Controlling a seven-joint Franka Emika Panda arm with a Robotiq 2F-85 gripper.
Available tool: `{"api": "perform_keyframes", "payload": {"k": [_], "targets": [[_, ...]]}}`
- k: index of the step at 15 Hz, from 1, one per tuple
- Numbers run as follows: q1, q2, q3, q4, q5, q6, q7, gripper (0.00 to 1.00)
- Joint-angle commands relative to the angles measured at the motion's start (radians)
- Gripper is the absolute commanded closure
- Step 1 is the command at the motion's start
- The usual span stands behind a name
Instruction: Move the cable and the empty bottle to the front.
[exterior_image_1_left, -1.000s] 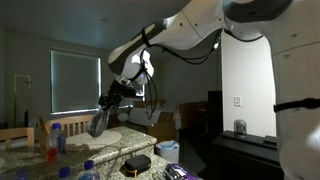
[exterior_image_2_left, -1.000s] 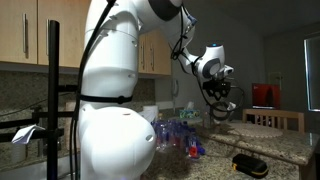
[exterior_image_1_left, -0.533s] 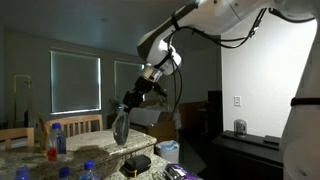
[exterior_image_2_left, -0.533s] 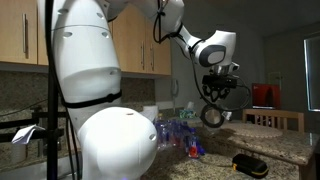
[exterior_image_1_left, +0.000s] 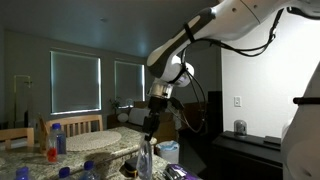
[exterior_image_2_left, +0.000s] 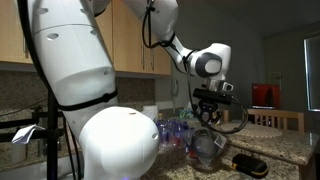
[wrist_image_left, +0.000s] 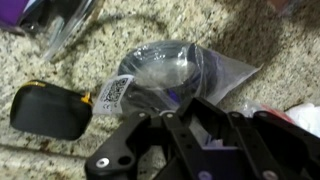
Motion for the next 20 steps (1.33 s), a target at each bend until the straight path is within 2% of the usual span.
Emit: {"api": "perform_keyframes", "payload": {"k": [1,5,6,7,12,16,18,20], "targets": [[0.044,-0.004,0.038,-0.083,-0.094,0.000,0.150,0.94],[0.092,0.011,0.065,-0.106,-0.146,-0.017,0.266,0.94],[0.099,0.015,0.071,-0.104,-0.158,-0.025,0.293,0.75],[0.106,0.015,0.080,-0.100,-0.174,-0.026,0.318,0.63],[0.135,0.008,0.114,-0.050,-0.210,-0.008,0.399,0.33],[0.133,0.034,0.130,0.036,-0.247,-0.015,0.450,0.07],[0.151,0.095,0.112,0.114,-0.253,-0.138,0.369,0.00],[0.160,0.171,0.104,0.194,-0.257,-0.200,0.280,0.00]]}}
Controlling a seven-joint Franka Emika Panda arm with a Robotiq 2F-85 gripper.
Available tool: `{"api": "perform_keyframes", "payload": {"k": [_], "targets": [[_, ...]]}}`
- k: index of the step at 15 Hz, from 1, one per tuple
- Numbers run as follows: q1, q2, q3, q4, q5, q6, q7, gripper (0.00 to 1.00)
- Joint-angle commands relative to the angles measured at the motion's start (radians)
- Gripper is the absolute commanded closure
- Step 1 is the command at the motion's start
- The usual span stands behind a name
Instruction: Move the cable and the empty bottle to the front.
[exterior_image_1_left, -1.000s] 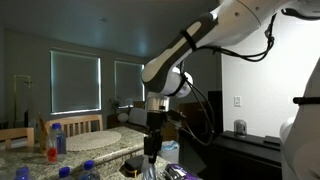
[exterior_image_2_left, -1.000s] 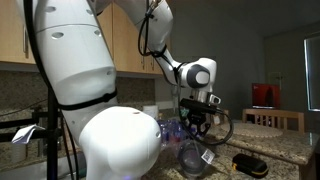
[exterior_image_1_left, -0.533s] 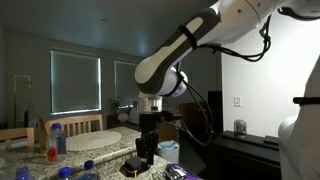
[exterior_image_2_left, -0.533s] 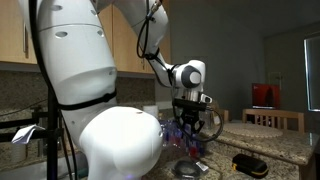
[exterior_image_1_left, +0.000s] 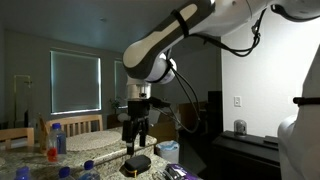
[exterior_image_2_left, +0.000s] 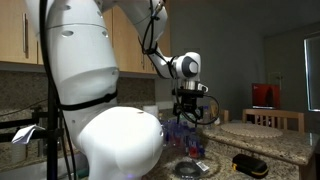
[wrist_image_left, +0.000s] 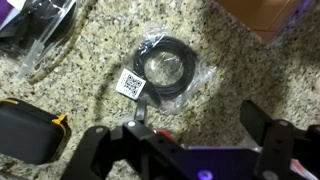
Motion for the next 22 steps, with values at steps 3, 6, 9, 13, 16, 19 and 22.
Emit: {"api": "perform_keyframes", "payload": {"k": [3,6,9,13,16,19,22], "targets": [[0.013,0.215,0.002,0.242,-0.070,-0.019,-0.160,0.00],[0.018,0.344,0.023,0.399,-0.084,0.003,-0.205,0.00],[0.022,0.492,0.060,0.577,-0.075,-0.134,-0.305,0.00],[0.010,0.490,0.078,0.558,-0.066,-0.099,-0.264,0.00],[0.009,0.504,0.078,0.571,-0.067,-0.102,-0.266,0.00],[0.038,0.508,0.082,0.597,-0.132,-0.055,-0.201,0.00],[0.092,0.561,0.100,0.744,-0.314,-0.024,-0.094,0.00]]}}
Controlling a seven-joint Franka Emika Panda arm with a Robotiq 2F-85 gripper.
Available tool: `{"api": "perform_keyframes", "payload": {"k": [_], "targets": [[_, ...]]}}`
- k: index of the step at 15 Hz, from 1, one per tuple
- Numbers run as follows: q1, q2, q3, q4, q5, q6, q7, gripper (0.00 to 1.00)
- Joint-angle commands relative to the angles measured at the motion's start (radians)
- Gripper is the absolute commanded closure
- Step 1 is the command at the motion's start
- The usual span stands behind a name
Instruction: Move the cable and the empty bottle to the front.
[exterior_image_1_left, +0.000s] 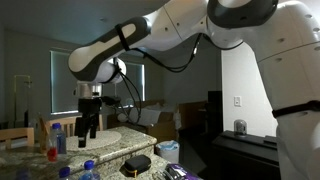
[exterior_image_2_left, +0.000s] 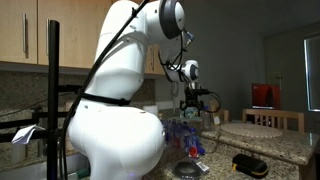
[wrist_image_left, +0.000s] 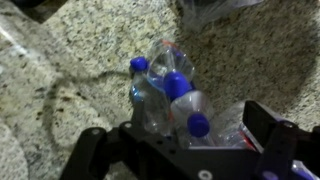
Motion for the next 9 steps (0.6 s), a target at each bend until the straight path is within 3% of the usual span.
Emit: {"api": "perform_keyframes", "payload": {"k": [1,6,9], "targets": [[0.072,0.098,0.027,0.236,-0.227,-0.044,0.130,0.00],[0.185,0.265,-0.009,0.541,-0.576,-0.096,0.158,0.00],[0.223,0.398,-0.071,0.711,-0.714,-0.034,0.250,0.00]]}}
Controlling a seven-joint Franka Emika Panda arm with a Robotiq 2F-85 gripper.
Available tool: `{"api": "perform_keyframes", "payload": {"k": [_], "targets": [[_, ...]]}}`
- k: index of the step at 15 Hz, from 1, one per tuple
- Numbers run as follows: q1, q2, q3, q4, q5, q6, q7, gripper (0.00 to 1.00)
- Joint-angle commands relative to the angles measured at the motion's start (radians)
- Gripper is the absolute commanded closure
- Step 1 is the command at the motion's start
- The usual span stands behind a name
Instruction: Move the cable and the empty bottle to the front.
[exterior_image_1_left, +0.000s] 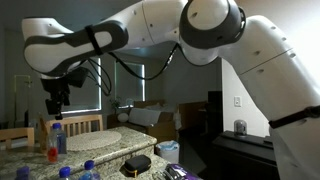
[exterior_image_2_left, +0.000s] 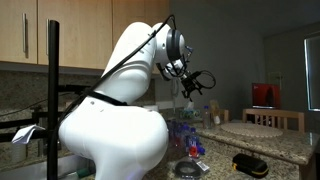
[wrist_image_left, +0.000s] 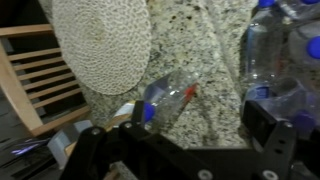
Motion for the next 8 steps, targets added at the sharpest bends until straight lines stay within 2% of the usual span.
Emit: {"api": "perform_keyframes", "payload": {"k": [1,5,8], "targets": [[0.048,0.189,-0.072,0.248,-0.131,0.033,0.129,0.00],[0.046,0.341,-0.101,0.429,-0.062,0.054,0.233,0.00],[0.031,0.403,-0.124,0.546,0.009,0.064,0.301,0.00]]}}
